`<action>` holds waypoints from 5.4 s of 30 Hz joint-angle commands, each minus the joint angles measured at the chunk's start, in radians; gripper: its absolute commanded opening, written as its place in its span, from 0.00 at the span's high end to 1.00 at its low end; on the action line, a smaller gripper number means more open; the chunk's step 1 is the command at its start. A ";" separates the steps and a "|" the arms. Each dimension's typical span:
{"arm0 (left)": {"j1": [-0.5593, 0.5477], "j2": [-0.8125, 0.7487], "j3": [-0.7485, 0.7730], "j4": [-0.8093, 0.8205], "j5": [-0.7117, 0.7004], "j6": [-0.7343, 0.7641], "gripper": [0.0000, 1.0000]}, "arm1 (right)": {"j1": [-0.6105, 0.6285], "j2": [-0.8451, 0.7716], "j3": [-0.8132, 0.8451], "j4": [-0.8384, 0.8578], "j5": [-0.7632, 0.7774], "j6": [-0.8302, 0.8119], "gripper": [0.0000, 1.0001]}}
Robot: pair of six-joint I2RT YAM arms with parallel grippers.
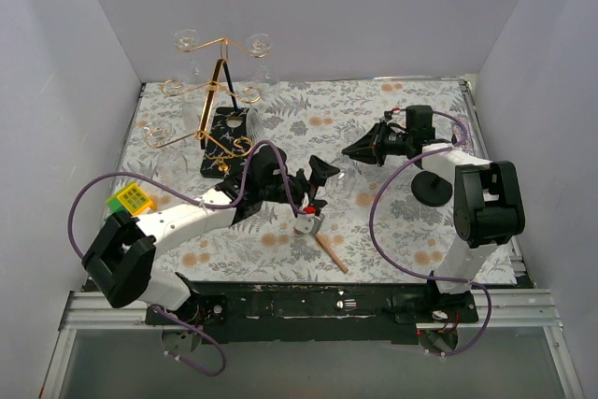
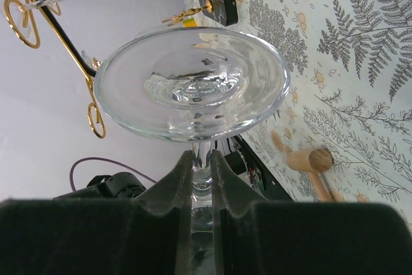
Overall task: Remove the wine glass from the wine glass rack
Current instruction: Place the wine glass at the center of the board, then pick up the wine glass at the center of the board.
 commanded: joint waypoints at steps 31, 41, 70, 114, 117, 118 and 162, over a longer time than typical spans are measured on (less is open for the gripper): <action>-0.040 0.168 -0.069 0.399 0.051 0.052 0.34 | 0.038 0.030 -0.062 -0.012 -0.038 0.010 0.97; -0.045 0.160 -0.068 0.397 0.022 0.016 0.44 | 0.040 0.053 -0.042 -0.088 -0.004 -0.029 0.27; -0.040 0.208 0.362 -0.109 -0.254 -0.460 0.53 | -0.055 -0.045 0.280 -0.413 0.217 -0.636 0.09; 0.066 0.493 0.808 -0.427 -0.388 -1.235 0.11 | -0.106 -0.459 0.217 -0.588 0.063 -1.556 0.07; 0.066 0.490 0.813 -0.426 -0.394 -1.244 0.02 | -0.104 -0.447 0.229 -0.600 0.040 -1.556 0.07; 0.067 0.485 0.811 -0.426 -0.389 -1.247 0.02 | -0.103 -0.448 0.231 -0.603 0.032 -1.561 0.07; 0.504 -0.107 0.684 -0.217 -0.239 -1.411 0.02 | 0.340 -0.014 0.565 -0.847 0.580 -1.644 0.07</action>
